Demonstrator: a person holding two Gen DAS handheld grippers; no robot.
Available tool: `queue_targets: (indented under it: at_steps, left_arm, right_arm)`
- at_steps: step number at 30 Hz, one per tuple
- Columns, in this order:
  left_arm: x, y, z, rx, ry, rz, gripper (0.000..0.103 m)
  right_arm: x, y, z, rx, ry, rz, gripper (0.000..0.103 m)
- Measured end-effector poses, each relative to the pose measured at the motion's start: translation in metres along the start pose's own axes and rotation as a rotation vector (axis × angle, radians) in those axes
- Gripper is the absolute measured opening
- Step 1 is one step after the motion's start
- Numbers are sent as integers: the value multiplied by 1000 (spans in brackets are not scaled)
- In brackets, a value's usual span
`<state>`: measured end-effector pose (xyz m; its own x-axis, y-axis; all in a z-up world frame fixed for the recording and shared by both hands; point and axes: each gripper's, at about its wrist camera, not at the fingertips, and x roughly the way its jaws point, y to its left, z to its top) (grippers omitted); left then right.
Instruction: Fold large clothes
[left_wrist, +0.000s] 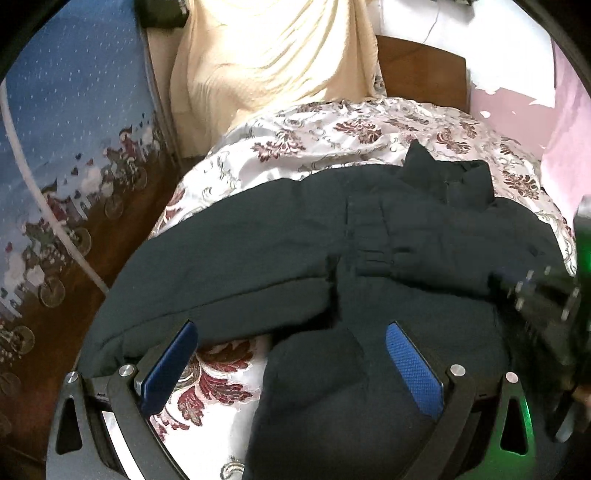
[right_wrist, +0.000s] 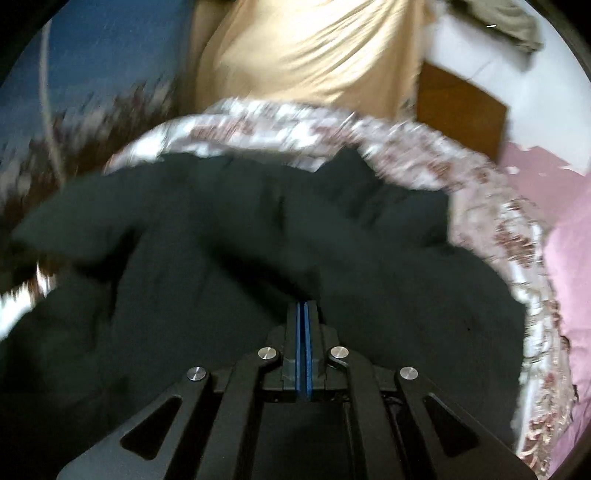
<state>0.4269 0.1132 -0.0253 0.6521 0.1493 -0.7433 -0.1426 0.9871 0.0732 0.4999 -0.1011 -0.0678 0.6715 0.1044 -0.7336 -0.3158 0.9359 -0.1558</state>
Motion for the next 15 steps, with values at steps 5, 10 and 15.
queue_targets:
  at_steps: [5,10,15]
  left_arm:
    - [7,-3,4,-15,-41,-55,103]
    - [20,-42,19,38,-75,-52,103]
    - [57,-88,35,94,-60,3,103]
  right_arm:
    - [-7,15,-23,-44,79,100,50]
    - [-49,-24,-37,-21,-8,-9,63]
    - [-47,-120,-51,148,23,-341,67]
